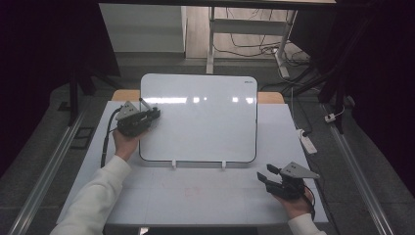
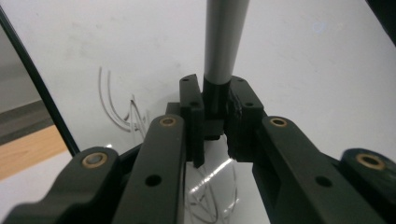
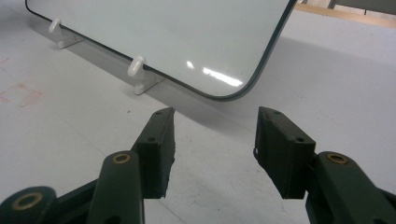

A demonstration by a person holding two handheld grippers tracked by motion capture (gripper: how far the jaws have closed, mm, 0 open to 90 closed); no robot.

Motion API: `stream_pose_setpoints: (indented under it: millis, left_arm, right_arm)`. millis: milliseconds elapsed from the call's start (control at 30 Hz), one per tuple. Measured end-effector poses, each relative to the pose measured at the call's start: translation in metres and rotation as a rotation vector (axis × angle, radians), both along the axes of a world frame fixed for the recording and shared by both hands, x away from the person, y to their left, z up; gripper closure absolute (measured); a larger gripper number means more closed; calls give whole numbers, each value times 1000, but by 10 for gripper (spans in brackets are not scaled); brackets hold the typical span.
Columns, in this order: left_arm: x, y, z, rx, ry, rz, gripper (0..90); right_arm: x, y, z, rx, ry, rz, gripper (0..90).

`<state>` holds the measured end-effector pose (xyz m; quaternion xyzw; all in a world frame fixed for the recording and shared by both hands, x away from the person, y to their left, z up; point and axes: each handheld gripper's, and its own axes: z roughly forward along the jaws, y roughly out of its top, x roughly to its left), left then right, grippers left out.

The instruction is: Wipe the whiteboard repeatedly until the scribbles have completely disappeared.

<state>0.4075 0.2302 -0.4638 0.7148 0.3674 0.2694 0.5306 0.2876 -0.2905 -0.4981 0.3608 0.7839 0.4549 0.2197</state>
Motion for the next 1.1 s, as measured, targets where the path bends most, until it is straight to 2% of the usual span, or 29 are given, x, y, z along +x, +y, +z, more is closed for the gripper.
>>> stream_pose_setpoints:
  millis: [133,200,333,533,600,767,900,1000,1100]
  left_arm:
    - [17,20,18,-26,-13,81,775]
    - [23,27,23,-44,-12,98,775]
    - [21,26,21,-34,-6,79,775]
    - [7,18,7,0,-3,36,775]
    - [8,20,11,12,-10,52,774]
    - [21,27,23,7,-10,76,774]
    - [12,25,13,12,-1,52,775]
    - [-4,24,-1,8,10,19,774]
    - [-18,21,-12,31,13,-6,774]
  right_arm:
    - [0,1,1,1,-2,0,471]
    - [0,2,1,0,-3,2,471]
    - [-1,1,0,-1,-2,3,470]
    - [-2,0,1,2,-6,1,471]
    - [-1,0,1,3,-6,0,471]
    - [-1,2,1,-2,-4,4,470]
    - [-1,1,1,2,-3,3,470]
    - [-1,1,0,-1,1,6,470]
    - [-2,1,1,-1,-3,9,470]
